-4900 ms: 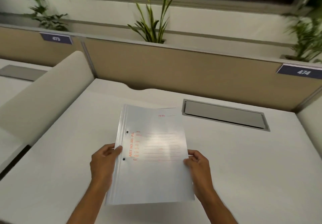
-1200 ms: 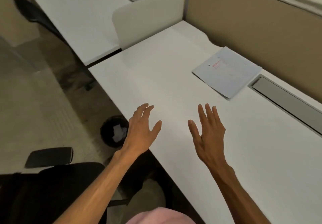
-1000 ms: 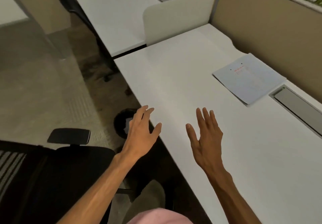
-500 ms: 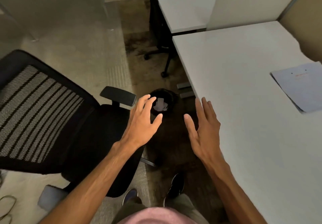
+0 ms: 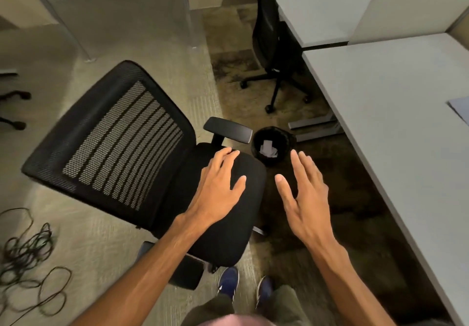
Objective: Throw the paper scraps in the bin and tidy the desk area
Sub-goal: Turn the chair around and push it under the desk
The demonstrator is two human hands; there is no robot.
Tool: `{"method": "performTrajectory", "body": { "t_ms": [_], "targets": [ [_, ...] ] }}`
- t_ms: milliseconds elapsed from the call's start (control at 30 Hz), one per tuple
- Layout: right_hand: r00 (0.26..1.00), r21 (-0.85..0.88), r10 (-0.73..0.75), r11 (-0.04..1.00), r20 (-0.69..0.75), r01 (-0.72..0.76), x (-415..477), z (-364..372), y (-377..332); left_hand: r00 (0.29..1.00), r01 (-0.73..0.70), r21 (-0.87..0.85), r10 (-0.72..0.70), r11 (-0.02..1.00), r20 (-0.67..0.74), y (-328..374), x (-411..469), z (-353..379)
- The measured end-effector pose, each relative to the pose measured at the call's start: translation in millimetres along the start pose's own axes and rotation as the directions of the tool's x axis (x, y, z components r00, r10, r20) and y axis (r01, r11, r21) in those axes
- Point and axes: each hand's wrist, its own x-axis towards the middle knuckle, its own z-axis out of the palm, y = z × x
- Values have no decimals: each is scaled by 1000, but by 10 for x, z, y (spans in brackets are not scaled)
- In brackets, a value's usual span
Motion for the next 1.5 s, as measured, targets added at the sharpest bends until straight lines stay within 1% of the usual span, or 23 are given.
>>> {"method": "performTrajectory", "body": {
  "t_ms": [133,400,567,700,867,1000,1100,1167,1267,1367,1500],
  "targets": [
    [999,18,-27,999,30,27,-194,126,-251,998,25,1,-24,1000,-52,-204,-274,-208],
    [985,101,-125,988,121,113,-470,408,-732,977,120,88,-102,989,-185,-569,-749,-631],
    [962,111,-206,976,178,188,-496,650,-1237,943,195,106,-156,975,-295,-925,-922,-1081],
    [936,137,-283,956,209,258,-478,966,-1772,904,273,125,-209,954,-373,-1438,-974,-1491],
    [907,181,-335,938,254,295,-481,1488,-2513,902,297,121,-237,947,-360,-2234,-1008,-1944],
    [905,180,-319,944,282,277,-468,1924,-3067,922,269,176,-200,947,-332,-2800,-1000,-2167],
    [908,150,-266,962,324,228,-438,2255,-3449,939,251,219,-183,943,-290,-3141,-917,-2301],
    [908,116,-227,973,351,198,-418,2466,-3677,955,239,134,-207,962,-213,-3302,-841,-2390],
    [907,58,-176,984,383,167,-371,2774,-3987,970,221,-77,-227,972,-84,-3492,-720,-2539],
    [909,33,-127,992,398,124,-284,3010,-4231,970,221,-189,-236,957,-64,-3596,-592,-2690],
    [913,-23,-68,996,403,84,-179,3273,-4443,955,245,-355,-288,902,-73,-3717,-387,-2857]
  ]
}}
